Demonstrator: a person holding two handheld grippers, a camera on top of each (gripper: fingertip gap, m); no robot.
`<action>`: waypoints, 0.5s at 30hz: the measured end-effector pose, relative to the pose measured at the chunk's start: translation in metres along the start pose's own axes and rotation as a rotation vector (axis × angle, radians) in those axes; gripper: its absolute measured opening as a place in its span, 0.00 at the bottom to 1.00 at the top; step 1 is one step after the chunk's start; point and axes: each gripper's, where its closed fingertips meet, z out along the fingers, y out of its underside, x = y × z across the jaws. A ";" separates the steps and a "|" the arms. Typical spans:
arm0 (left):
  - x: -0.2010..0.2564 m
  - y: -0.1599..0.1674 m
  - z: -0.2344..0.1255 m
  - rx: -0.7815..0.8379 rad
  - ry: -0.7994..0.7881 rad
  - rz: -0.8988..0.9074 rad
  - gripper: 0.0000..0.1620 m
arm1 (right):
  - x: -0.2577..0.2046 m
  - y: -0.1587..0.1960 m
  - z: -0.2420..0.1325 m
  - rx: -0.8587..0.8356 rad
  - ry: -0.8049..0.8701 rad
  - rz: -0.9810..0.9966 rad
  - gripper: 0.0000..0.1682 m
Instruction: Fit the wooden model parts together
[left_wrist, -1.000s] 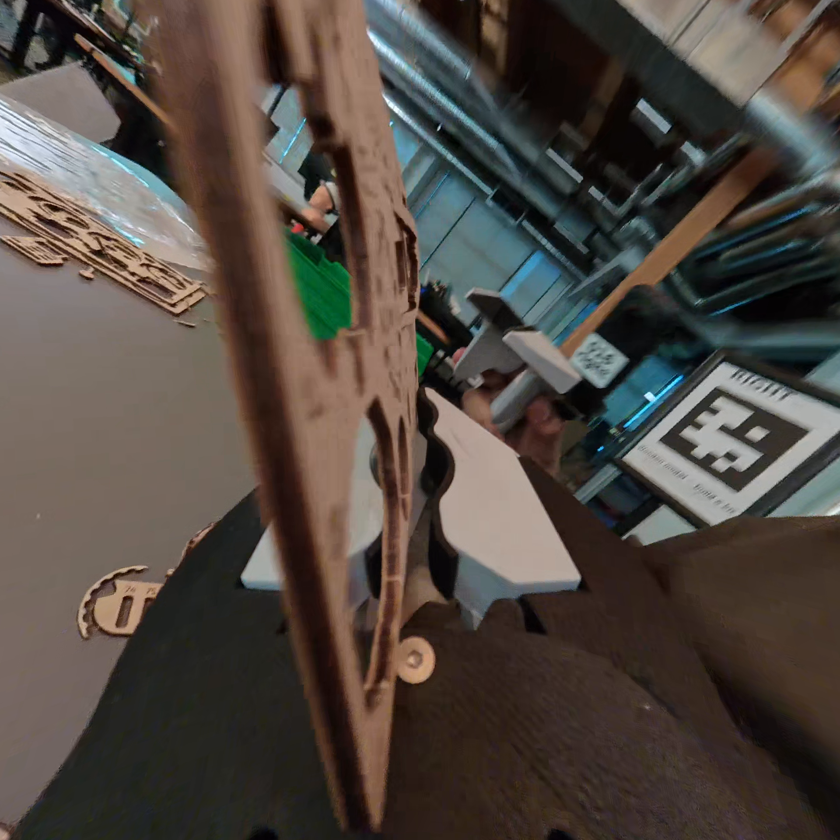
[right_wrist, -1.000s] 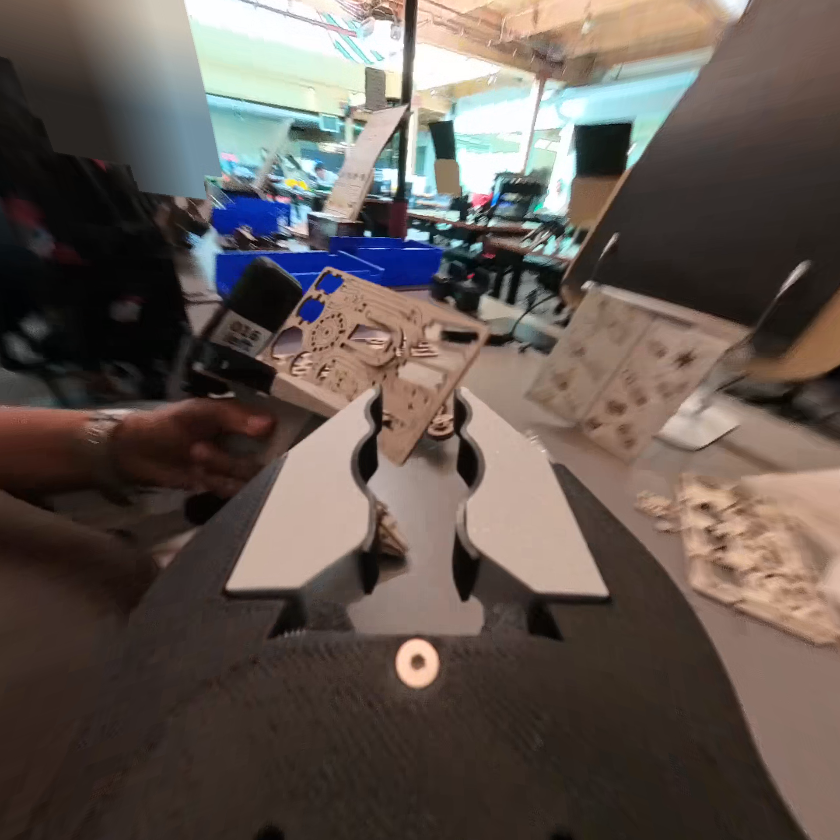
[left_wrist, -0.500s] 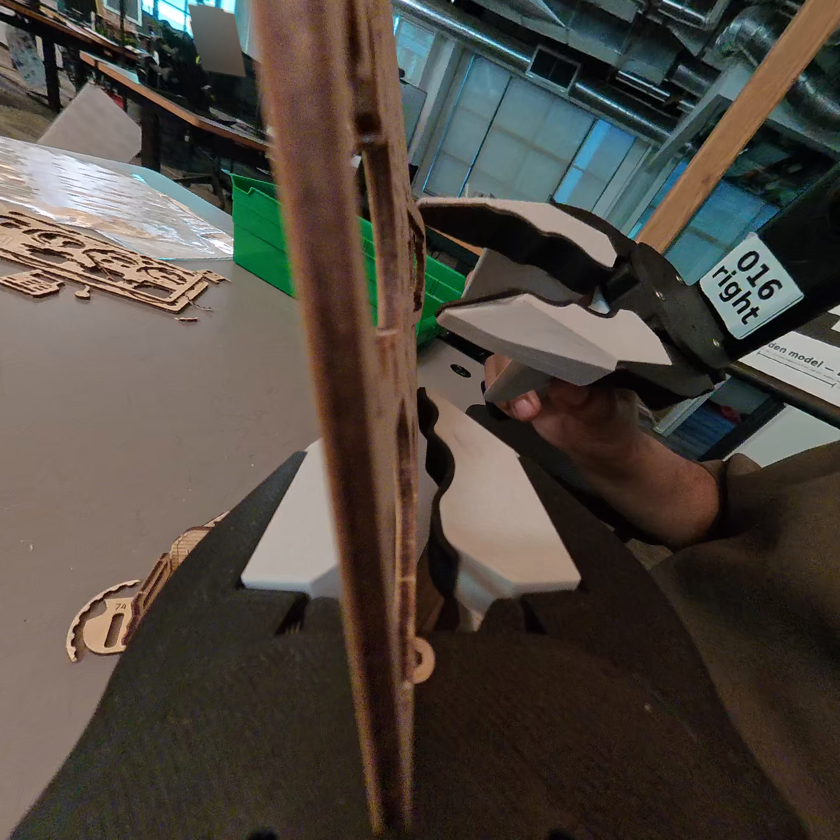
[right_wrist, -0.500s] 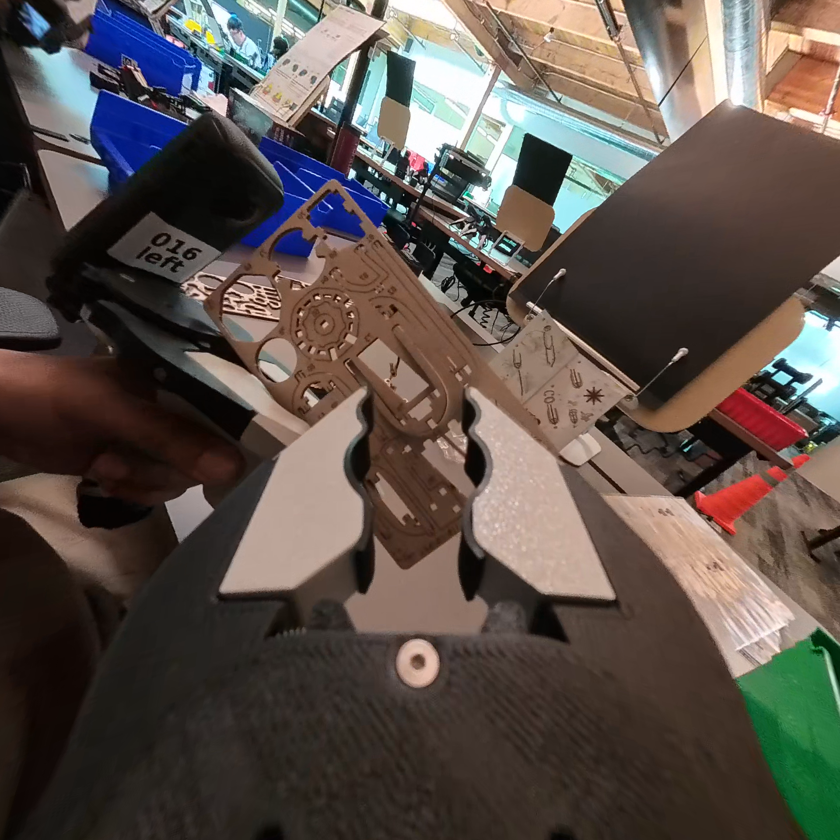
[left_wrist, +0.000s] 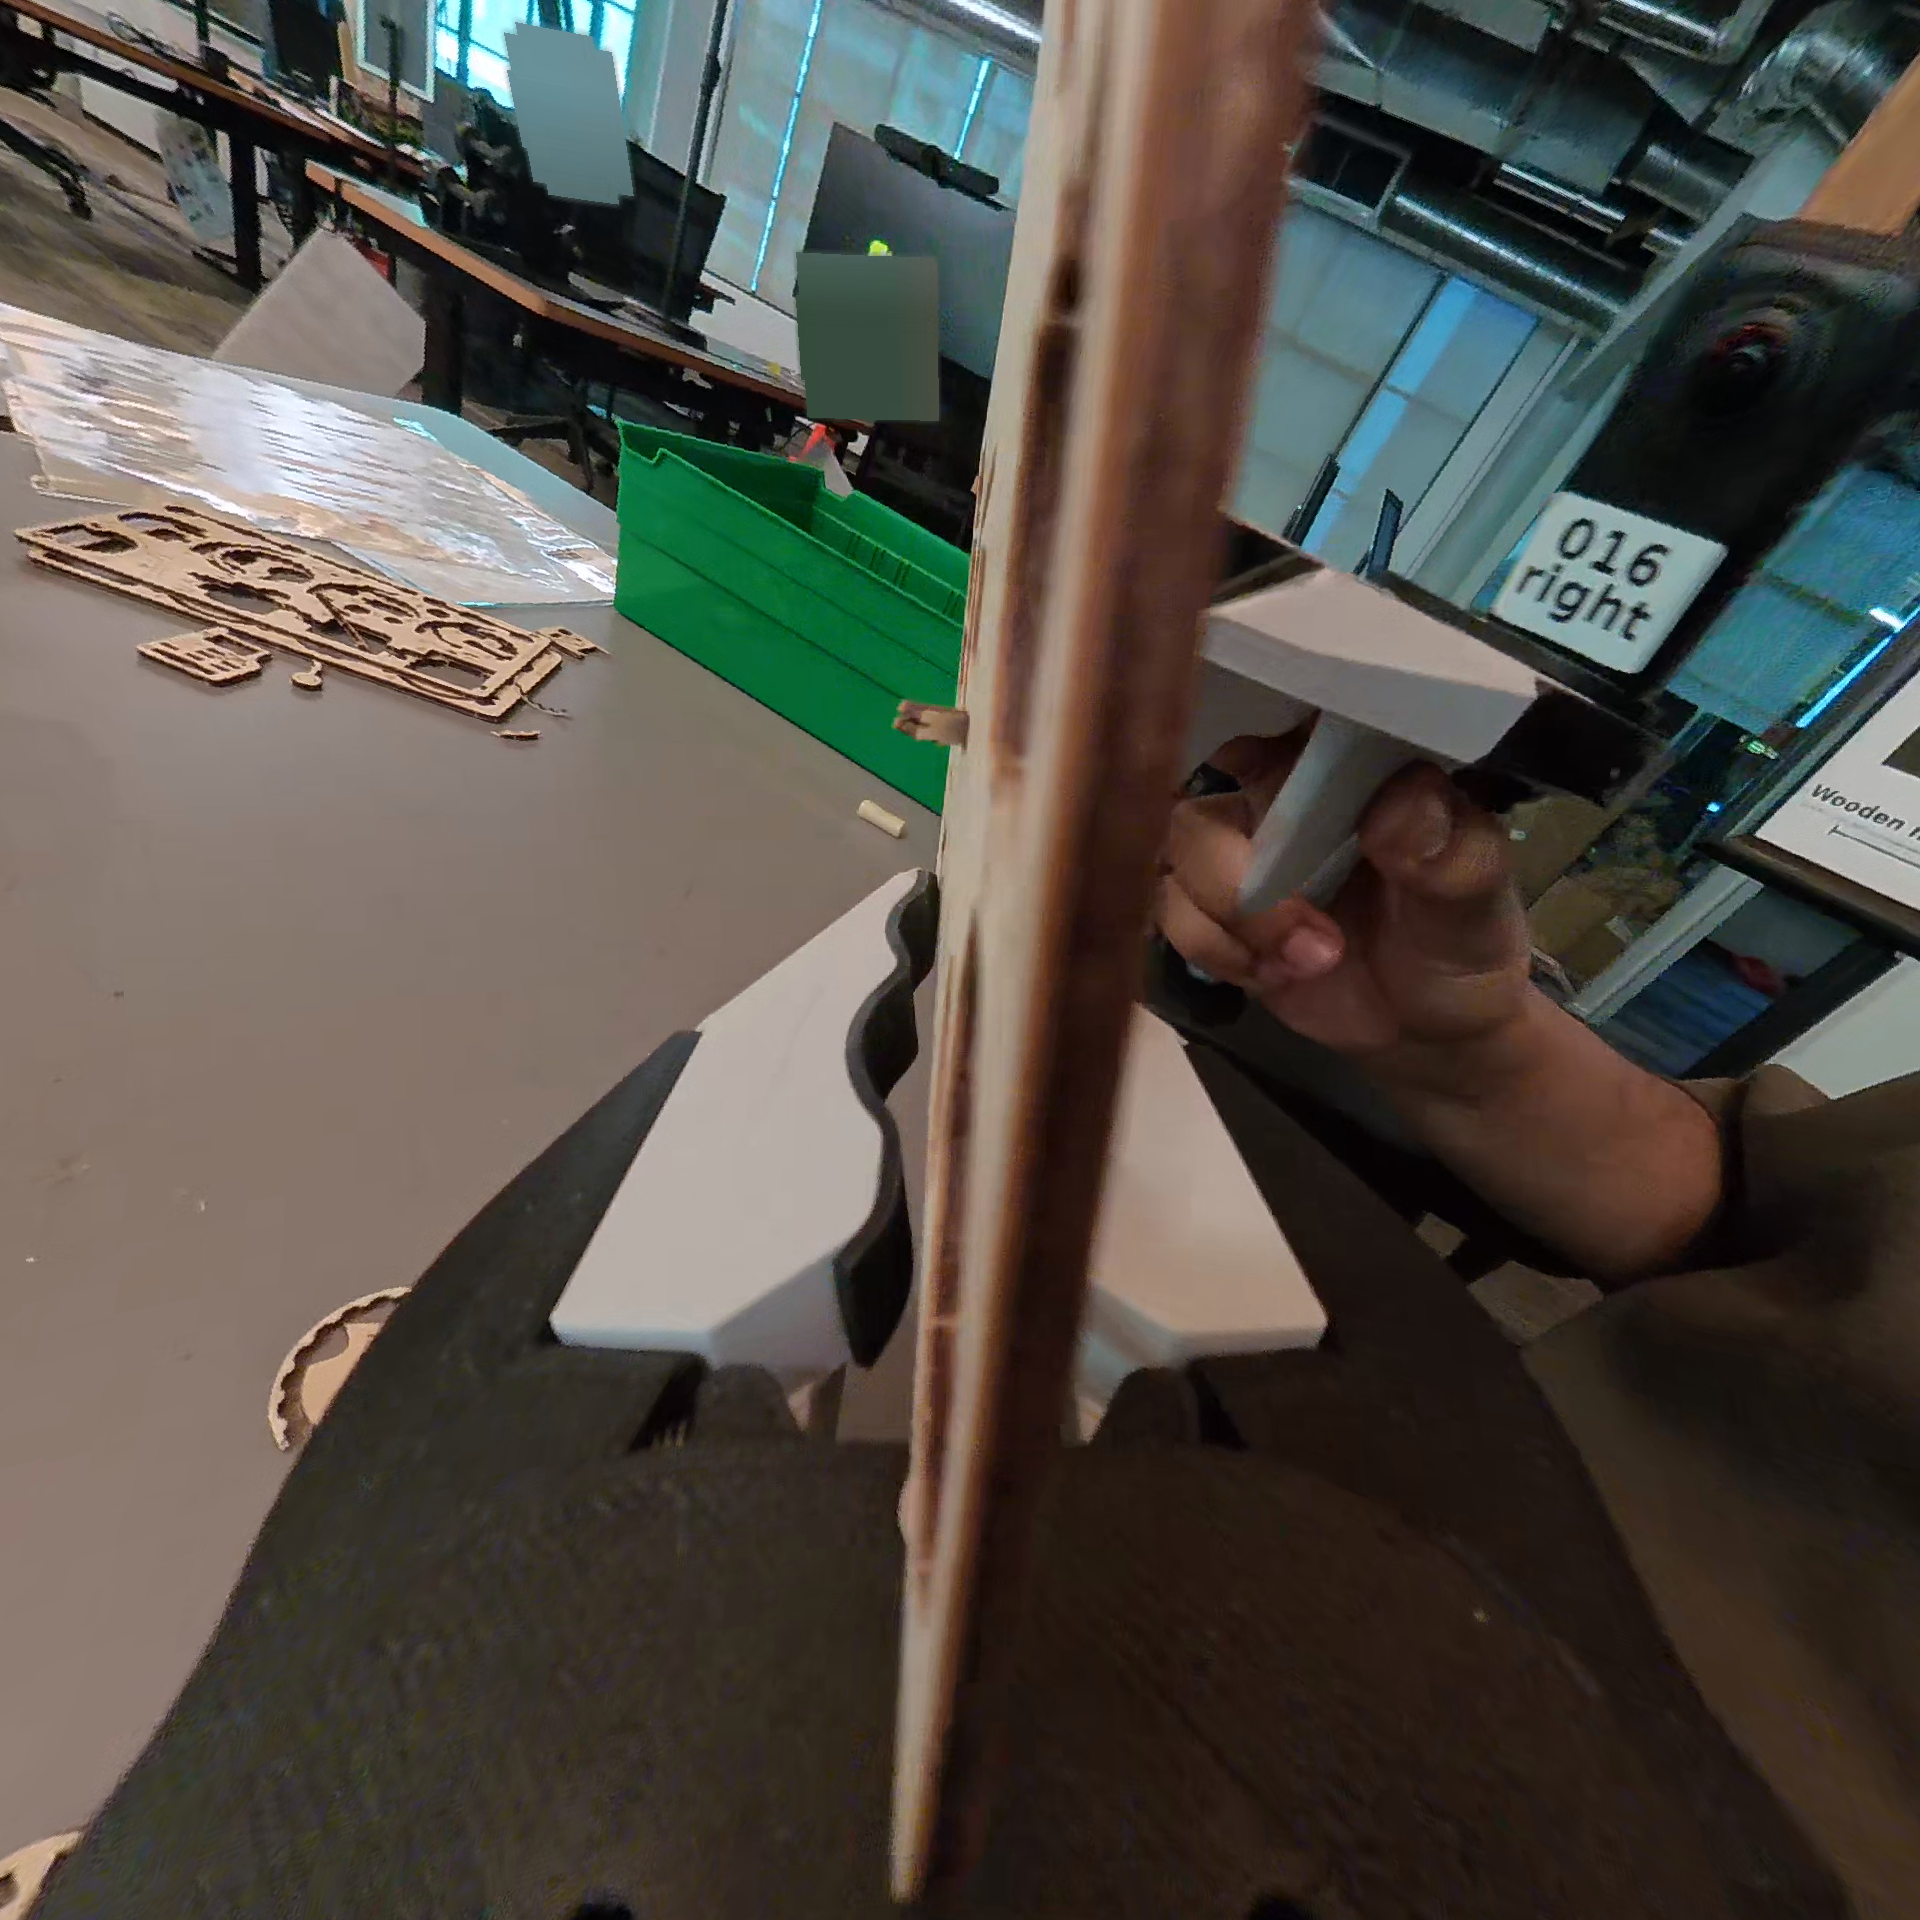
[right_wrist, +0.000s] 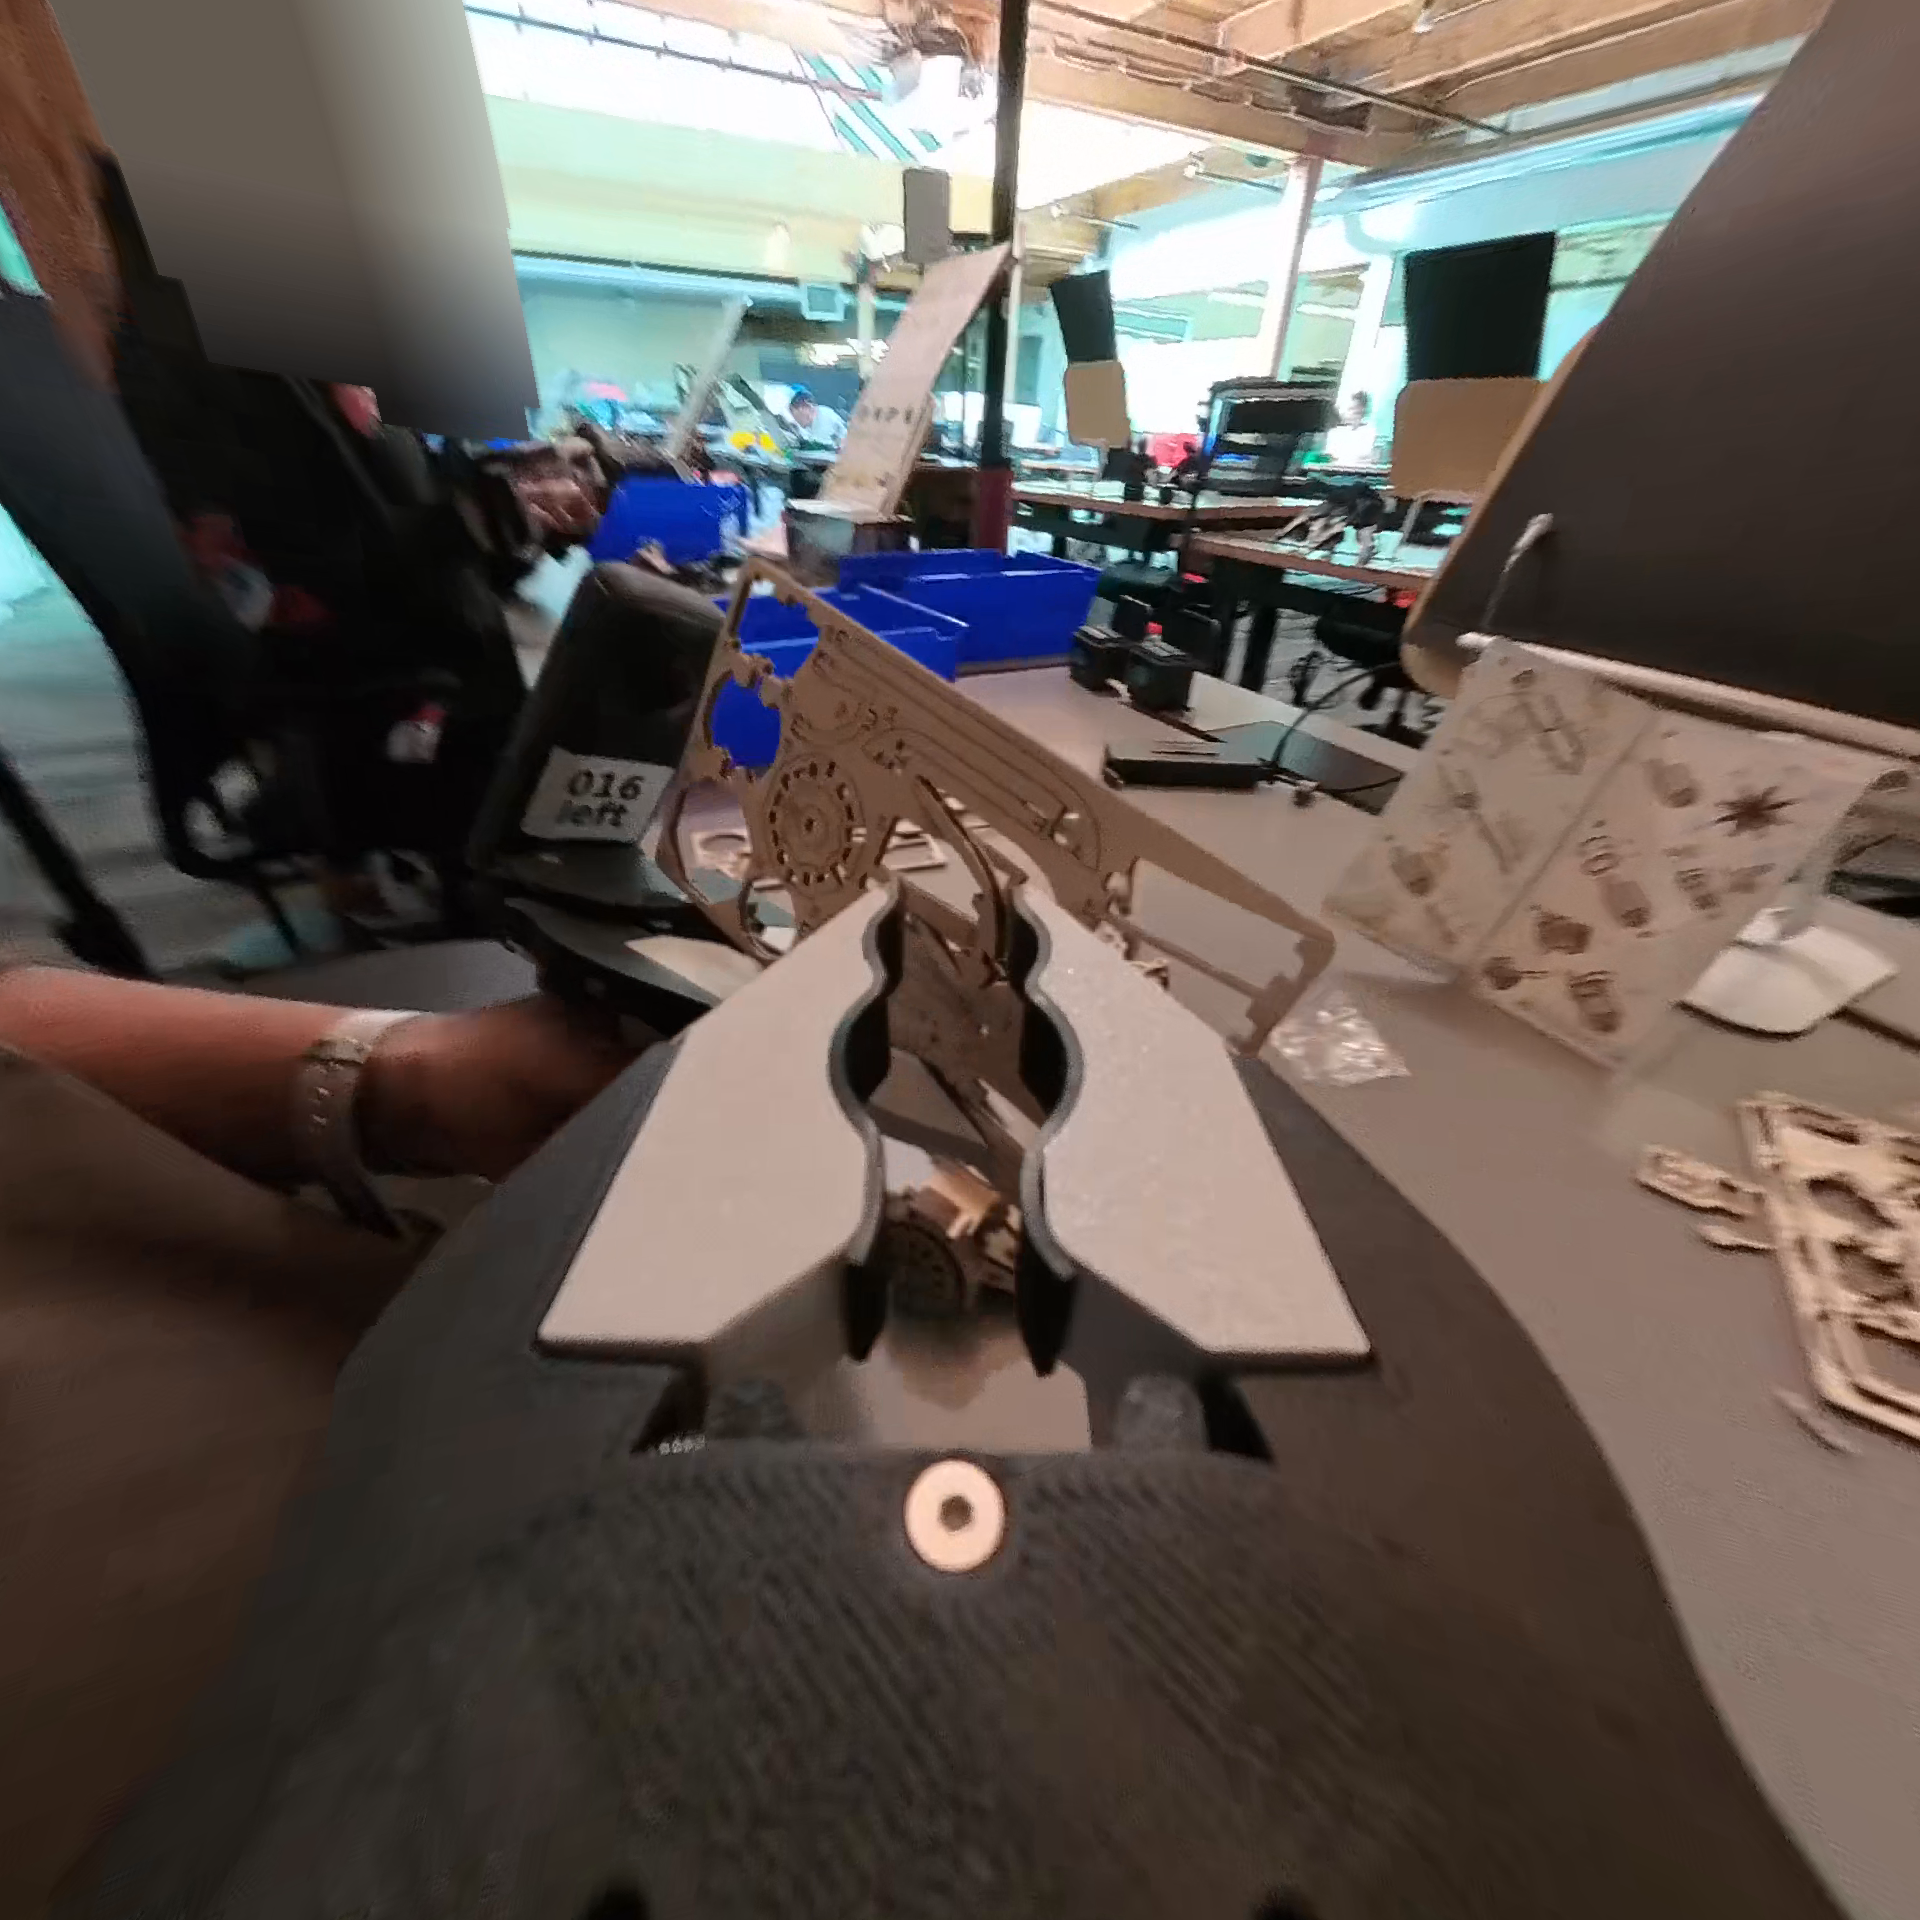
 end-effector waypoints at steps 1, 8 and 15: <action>0.002 0.000 0.000 0.000 0.009 0.001 0.01 | 0.002 -0.001 -0.001 0.011 -0.013 0.039 0.10; 0.008 0.001 0.001 0.004 0.056 0.012 0.00 | 0.008 0.007 0.001 -0.021 -0.054 0.167 0.15; 0.008 0.004 0.002 -0.016 0.045 0.044 0.01 | -0.011 0.017 0.006 -0.083 -0.188 0.247 0.04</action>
